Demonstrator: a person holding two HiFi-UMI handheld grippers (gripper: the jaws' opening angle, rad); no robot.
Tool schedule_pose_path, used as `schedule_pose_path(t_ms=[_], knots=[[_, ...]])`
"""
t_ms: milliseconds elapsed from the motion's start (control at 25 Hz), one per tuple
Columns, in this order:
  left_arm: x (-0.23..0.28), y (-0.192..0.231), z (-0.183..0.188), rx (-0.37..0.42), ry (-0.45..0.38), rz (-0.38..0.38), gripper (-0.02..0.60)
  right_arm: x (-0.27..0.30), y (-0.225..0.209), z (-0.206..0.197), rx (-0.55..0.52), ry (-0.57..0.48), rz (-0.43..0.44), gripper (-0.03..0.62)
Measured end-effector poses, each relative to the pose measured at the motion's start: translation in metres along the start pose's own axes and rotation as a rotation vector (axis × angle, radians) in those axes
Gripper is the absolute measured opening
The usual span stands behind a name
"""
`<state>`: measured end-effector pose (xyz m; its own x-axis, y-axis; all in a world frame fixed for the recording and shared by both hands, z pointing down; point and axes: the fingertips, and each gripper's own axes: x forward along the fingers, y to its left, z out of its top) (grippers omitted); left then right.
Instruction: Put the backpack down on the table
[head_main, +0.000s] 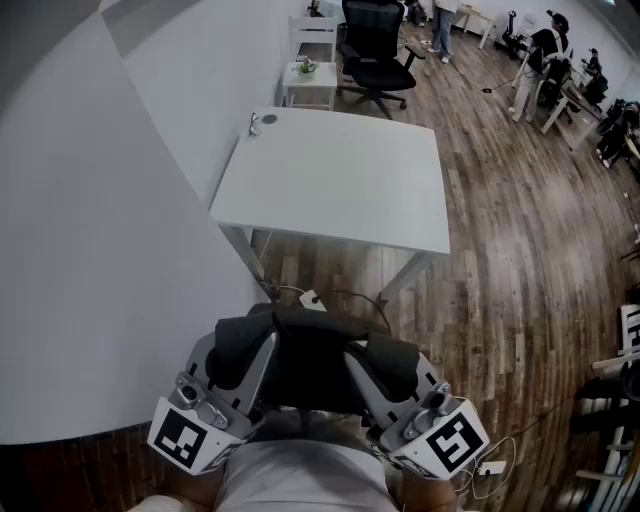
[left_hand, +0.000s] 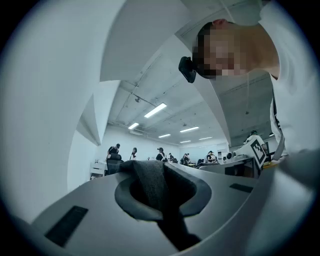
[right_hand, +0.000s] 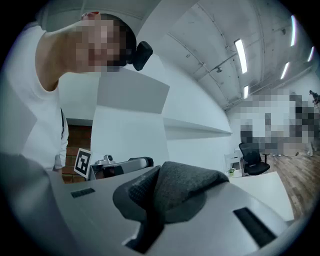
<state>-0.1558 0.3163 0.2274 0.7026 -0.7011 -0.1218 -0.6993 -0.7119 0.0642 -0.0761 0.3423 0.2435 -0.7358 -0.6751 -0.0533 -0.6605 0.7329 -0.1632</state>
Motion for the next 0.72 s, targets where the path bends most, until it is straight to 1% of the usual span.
schedule_pose_path(t_ms=[160, 240, 400, 560, 720], knots=[[-0.014, -0.004, 0.008, 0.038, -0.016, 0.01, 0.048, -0.001, 0.013, 0.006, -0.015, -0.036, -0.017, 0.043], [-0.018, -0.006, 0.01, 0.056, -0.018, 0.019, 0.048, -0.003, 0.016, 0.007, -0.02, -0.037, -0.012, 0.043], [-0.02, -0.011, 0.009, 0.052, -0.014, 0.062, 0.048, -0.008, 0.017, 0.003, -0.031, -0.028, -0.011, 0.043], [-0.014, 0.0, -0.002, 0.051, -0.009, 0.122, 0.048, 0.002, 0.008, -0.009, -0.068, -0.002, -0.03, 0.043], [0.0, 0.007, -0.01, 0.065, -0.013, 0.142, 0.048, 0.006, -0.003, -0.012, -0.099, 0.0, -0.037, 0.043]])
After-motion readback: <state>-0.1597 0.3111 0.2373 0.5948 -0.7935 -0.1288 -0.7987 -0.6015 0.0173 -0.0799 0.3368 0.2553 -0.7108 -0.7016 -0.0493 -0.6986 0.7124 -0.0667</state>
